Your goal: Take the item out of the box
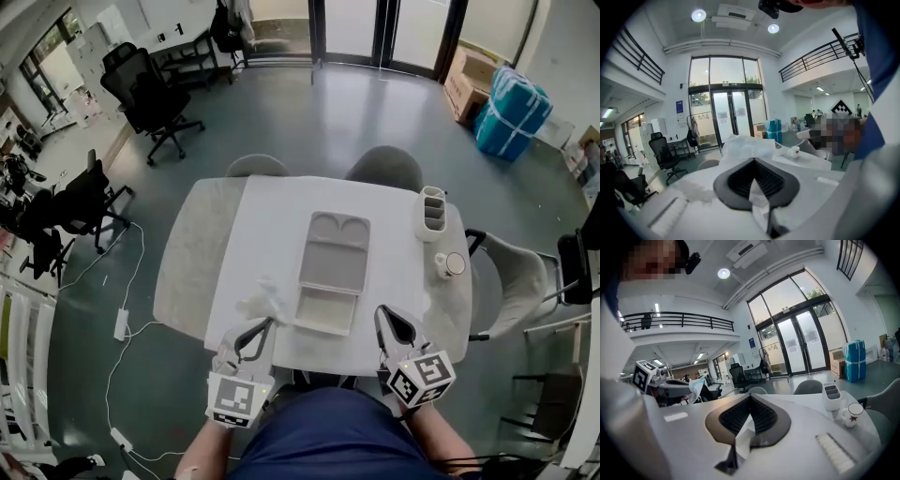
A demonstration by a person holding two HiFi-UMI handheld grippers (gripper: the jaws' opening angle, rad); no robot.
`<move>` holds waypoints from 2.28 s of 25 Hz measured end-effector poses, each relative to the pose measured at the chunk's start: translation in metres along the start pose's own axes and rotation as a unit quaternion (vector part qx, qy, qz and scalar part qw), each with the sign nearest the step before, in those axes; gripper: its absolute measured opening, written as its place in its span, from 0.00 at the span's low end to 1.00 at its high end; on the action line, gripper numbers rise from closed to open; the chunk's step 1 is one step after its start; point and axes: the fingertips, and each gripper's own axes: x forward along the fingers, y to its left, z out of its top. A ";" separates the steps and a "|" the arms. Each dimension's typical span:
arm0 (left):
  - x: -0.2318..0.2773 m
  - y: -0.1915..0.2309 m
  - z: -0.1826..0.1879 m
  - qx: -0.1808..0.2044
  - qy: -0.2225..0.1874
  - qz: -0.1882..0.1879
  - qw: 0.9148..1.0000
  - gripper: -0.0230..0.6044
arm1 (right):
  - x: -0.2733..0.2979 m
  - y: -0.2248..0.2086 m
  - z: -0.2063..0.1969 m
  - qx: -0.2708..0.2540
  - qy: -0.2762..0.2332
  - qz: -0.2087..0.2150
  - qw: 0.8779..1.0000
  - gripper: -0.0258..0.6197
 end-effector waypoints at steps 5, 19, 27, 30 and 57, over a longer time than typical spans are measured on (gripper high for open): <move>-0.016 0.022 0.023 -0.024 -0.050 0.045 0.997 0.04 | -0.005 0.001 0.023 -0.017 -0.032 -0.010 0.999 0.04; -0.015 0.035 0.052 -0.045 -0.097 0.059 0.992 0.04 | -0.022 -0.010 0.042 -0.028 -0.075 -0.056 0.995 0.04; -0.009 0.031 0.058 -0.052 -0.120 0.052 0.990 0.04 | -0.027 -0.011 0.053 -0.039 -0.096 -0.063 0.993 0.04; -0.008 0.030 0.057 -0.063 -0.117 0.050 0.990 0.04 | -0.028 -0.011 0.054 -0.042 -0.098 -0.064 0.992 0.04; 0.001 0.027 0.055 -0.049 -0.128 0.026 0.990 0.04 | -0.016 0.003 0.051 -0.061 -0.096 -0.051 0.992 0.04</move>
